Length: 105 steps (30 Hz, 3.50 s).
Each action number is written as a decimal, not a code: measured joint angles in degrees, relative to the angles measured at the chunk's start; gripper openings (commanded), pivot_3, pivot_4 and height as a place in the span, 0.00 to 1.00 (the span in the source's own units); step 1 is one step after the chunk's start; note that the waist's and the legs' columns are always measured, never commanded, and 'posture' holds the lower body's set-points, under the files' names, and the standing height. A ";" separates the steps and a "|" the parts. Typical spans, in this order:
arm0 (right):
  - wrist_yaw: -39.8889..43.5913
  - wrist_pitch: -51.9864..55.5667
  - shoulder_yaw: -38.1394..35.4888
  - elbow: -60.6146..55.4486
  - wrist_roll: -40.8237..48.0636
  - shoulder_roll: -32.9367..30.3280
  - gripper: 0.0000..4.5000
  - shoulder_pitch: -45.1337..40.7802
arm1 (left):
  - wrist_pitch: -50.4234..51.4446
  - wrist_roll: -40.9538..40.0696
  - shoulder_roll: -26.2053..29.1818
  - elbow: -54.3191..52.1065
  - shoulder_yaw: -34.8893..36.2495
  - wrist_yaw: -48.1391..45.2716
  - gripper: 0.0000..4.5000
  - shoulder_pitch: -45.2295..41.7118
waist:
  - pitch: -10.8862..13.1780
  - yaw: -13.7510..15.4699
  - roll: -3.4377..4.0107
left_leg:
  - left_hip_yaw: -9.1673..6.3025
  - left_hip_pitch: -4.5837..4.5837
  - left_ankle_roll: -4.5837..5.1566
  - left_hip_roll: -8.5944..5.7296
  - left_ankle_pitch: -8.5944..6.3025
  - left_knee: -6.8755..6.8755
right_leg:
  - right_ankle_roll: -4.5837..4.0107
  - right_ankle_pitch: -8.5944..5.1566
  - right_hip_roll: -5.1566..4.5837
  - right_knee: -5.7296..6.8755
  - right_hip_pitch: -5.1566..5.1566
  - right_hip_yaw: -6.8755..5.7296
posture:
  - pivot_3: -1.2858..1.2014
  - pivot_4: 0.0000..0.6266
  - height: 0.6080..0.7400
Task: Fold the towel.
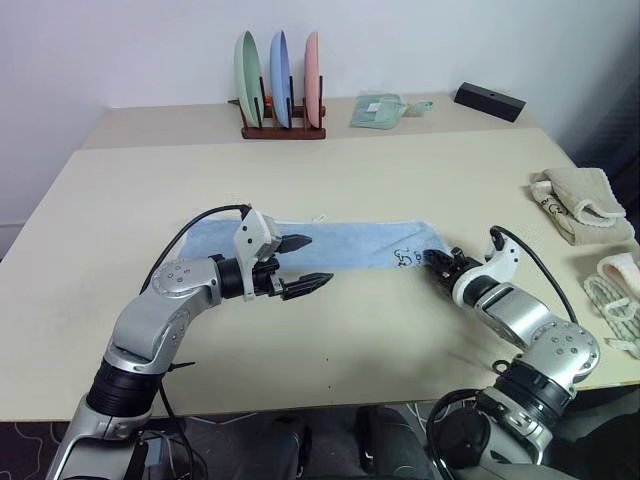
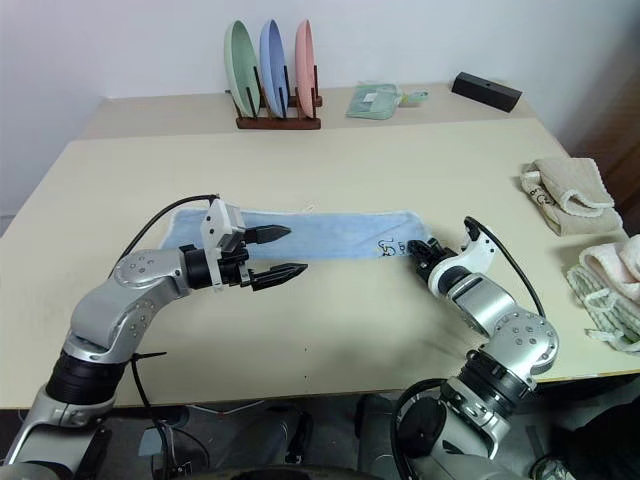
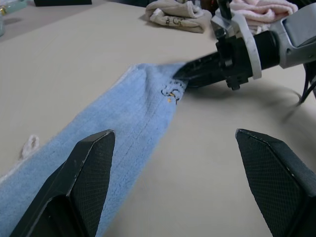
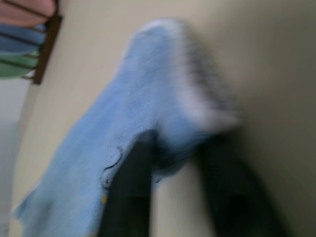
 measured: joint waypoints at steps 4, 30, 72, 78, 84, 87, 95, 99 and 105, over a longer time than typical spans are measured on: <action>-0.41 -0.95 1.62 -0.19 0.59 -2.74 0.01 1.62 | -0.01 0.00 0.07 0.00 -0.01 0.01 0.88 0.44 | 0.00 0.31 0.01 | 0.00 0.00 0.02 -0.02 -0.01 0.00 | 0.00 0.00 -0.02 -0.02 0.02 0.00 | 0.52 0.24 1.00; 44.90 -20.33 60.58 -8.32 -19.77 -36.95 0.01 -6.31 | -2.56 1.39 -0.04 3.52 0.72 0.63 0.88 -0.59 | 0.04 0.36 -0.03 | 0.03 -0.14 0.03 0.06 -0.02 -0.02 | 0.01 -0.01 0.00 -0.13 -0.08 -0.02 | 0.52 0.24 1.00; 53.81 -52.63 60.13 21.85 -42.72 -23.63 0.01 -3.24 | 1.37 -0.09 4.18 -2.10 14.84 9.63 0.88 15.95 | 0.04 0.29 -0.11 | 0.01 -0.17 0.01 0.00 -0.02 -0.01 | 0.05 0.03 0.01 -0.15 -0.13 -0.01 | 0.52 0.24 1.00; 55.16 -60.45 62.49 25.57 -48.41 -23.83 0.01 -2.86 | 2.91 -1.19 2.77 -5.55 15.28 12.13 0.88 18.61 | 0.01 0.16 -0.14 | 0.02 -0.05 0.00 0.02 -0.02 -0.05 | 0.05 0.03 0.04 -0.15 -0.04 0.00 | 0.52 0.24 1.00; 57.11 -60.82 59.72 21.81 -46.93 -24.35 0.12 -2.32 | 7.92 -4.71 -2.79 -12.22 15.99 18.66 0.94 24.01 | 0.02 0.21 -0.12 | 0.02 -0.04 0.01 0.02 -0.03 -0.04 | 0.05 0.03 0.04 -0.15 -0.03 0.03 | 0.52 0.24 1.00; 58.07 -59.95 57.22 18.42 -46.38 -26.71 0.41 -4.03 | 13.24 -8.85 -8.83 -14.75 18.31 25.93 1.00 26.57 | 0.02 0.31 -0.12 | 0.02 -0.03 0.01 0.02 -0.02 -0.02 | 0.05 0.03 0.05 -0.14 -0.01 0.03 | 0.52 0.24 1.00; 60.79 -59.80 55.26 11.87 -44.89 -28.43 0.96 -4.69 | 24.79 -27.85 -17.47 -17.94 27.69 43.11 1.00 26.61 | 0.02 0.35 -0.15 | 0.02 -0.03 0.00 0.04 -0.03 -0.02 | 0.05 0.03 0.04 -0.15 -0.01 0.03 | 0.52 0.24 1.00; 60.98 -59.86 55.21 10.81 -44.86 -28.77 0.96 -4.58 | 27.45 -37.07 -19.44 -15.45 30.18 53.72 1.00 24.19 | 0.01 0.37 -0.14 | 0.02 -0.02 -0.03 0.04 -0.01 -0.02 | 0.05 0.03 0.05 -0.13 -0.01 0.03 | 0.52 0.24 1.00; 60.78 -59.92 55.21 9.16 -44.90 -28.66 0.96 -3.80 | 26.72 -47.10 -22.23 -7.51 31.95 68.71 1.00 17.79 | -0.01 0.48 -0.14 | 0.02 0.03 -0.03 0.03 -0.01 -0.01 | 0.05 0.03 0.04 -0.13 0.06 0.03 | 0.52 0.24 1.00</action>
